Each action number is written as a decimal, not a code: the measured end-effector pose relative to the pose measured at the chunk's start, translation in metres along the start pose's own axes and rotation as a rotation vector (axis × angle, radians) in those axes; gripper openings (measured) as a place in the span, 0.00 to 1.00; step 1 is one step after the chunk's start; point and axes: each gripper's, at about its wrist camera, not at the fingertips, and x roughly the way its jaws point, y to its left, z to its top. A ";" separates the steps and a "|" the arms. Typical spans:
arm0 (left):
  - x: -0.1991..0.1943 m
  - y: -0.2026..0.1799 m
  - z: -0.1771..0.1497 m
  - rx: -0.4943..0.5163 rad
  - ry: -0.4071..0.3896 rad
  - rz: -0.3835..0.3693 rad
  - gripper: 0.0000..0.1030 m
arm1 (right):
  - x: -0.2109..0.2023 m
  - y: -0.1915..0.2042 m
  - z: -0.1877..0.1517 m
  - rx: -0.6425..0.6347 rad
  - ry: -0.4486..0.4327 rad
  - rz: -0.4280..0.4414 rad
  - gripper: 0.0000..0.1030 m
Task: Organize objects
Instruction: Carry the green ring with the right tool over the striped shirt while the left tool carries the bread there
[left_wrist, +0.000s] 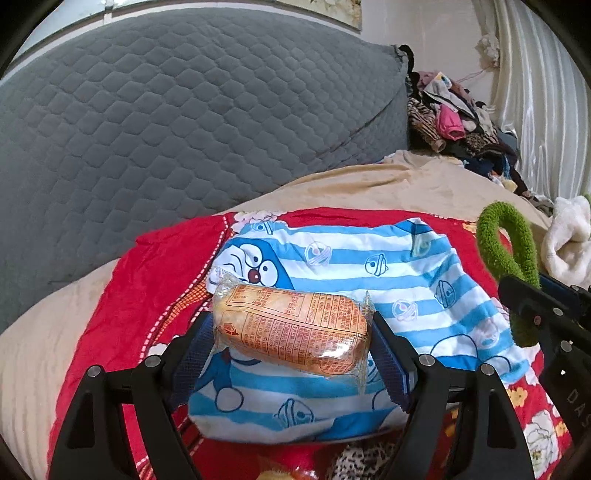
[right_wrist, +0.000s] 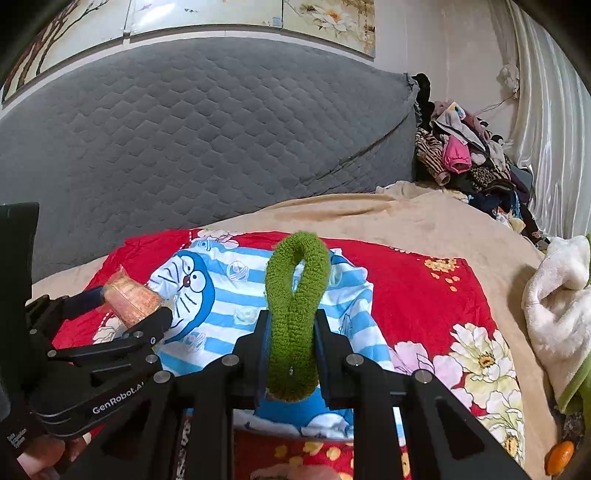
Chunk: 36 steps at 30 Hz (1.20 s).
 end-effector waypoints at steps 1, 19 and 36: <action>0.004 -0.001 0.000 0.002 0.001 0.002 0.80 | 0.004 -0.001 0.000 0.005 0.000 -0.001 0.21; 0.043 -0.005 -0.001 0.005 0.027 0.022 0.80 | 0.050 -0.008 -0.013 0.044 0.057 0.008 0.21; 0.099 -0.005 -0.005 -0.001 0.101 0.048 0.80 | 0.116 0.002 -0.011 0.008 0.188 0.020 0.21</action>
